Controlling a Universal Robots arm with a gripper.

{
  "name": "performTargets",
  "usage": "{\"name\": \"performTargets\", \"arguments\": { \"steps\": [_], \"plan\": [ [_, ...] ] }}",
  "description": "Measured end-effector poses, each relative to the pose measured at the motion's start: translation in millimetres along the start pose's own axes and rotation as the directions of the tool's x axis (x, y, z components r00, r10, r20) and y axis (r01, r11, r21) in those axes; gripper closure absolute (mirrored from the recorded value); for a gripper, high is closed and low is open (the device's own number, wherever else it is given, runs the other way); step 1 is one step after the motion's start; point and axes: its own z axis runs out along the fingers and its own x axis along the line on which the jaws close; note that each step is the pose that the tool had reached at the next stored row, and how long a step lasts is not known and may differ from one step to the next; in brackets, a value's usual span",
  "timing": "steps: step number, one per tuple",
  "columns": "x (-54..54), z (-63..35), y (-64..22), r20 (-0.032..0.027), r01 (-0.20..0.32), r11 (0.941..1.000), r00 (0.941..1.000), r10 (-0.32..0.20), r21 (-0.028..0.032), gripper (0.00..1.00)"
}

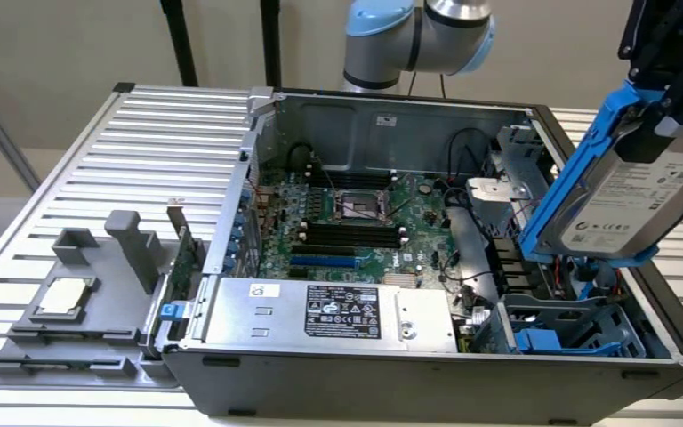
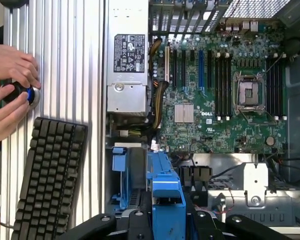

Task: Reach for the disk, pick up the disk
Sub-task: 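Pick up the disk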

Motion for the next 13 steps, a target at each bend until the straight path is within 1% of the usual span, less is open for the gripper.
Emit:
{"name": "performTargets", "arguments": {
  "steps": [3, 10, 11, 13],
  "plan": [
    [7.8, -0.2, -1.3, 0.0108, 0.000, 1.0000, 0.9999, 0.000, -0.0011, 0.67],
    [27.2, 0.6, -2.9, 0.0407, 0.001, 1.0000, 0.9992, -0.001, -0.0021, 0.67],
    [29.3, 1.0, -3.0, 0.0432, 0.002, 1.0000, 0.9991, -0.001, -0.0021, 0.67],
    [34.0, 2.0, -3.1, 0.0465, 0.002, 1.0000, 0.9989, -0.002, -0.0022, 0.67]
  ]
}}
